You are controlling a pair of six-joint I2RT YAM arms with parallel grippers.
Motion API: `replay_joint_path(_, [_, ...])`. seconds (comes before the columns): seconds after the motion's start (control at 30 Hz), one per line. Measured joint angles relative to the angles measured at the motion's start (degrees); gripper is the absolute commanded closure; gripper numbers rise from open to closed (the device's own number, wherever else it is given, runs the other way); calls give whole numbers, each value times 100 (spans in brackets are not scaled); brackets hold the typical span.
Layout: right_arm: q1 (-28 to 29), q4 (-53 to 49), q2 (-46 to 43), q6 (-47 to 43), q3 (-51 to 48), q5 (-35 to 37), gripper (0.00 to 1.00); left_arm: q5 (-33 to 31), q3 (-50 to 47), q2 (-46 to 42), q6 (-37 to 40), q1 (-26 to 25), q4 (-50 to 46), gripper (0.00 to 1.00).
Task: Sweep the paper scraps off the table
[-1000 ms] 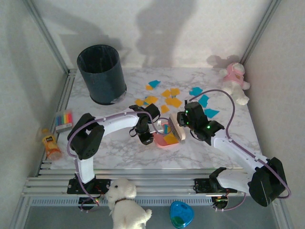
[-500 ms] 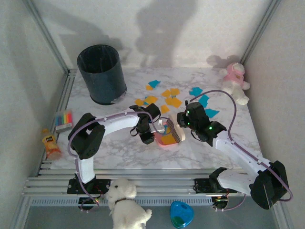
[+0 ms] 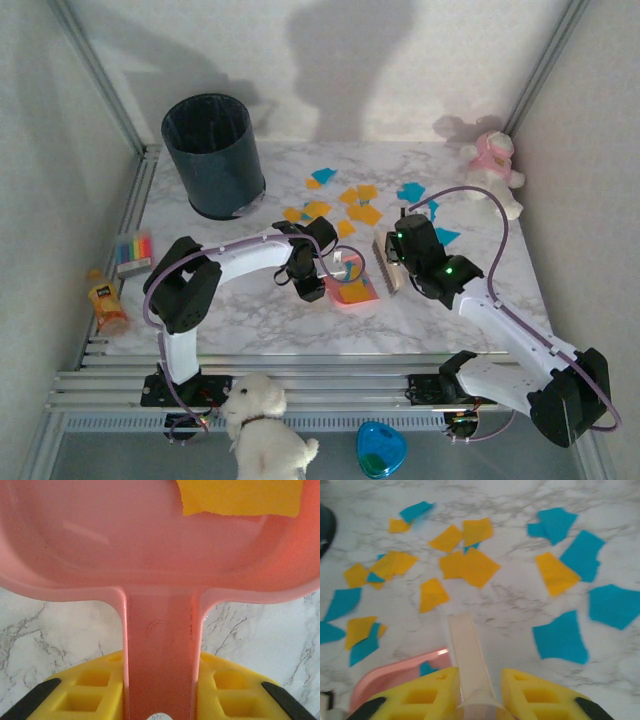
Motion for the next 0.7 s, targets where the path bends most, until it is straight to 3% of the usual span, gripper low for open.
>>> replay_joint_path(0.3, [-590,-210,170,-483,179,693,100,2,-15,0,-2,0,22,100])
replay_joint_path(0.47, [-973,-249,459,-743,286,691,100,7,-17,0,-2,0,24,100])
replay_joint_path(0.7, [-1088,-247,859,-1027,367,542,100,22,-17,0,-4,0,24,100])
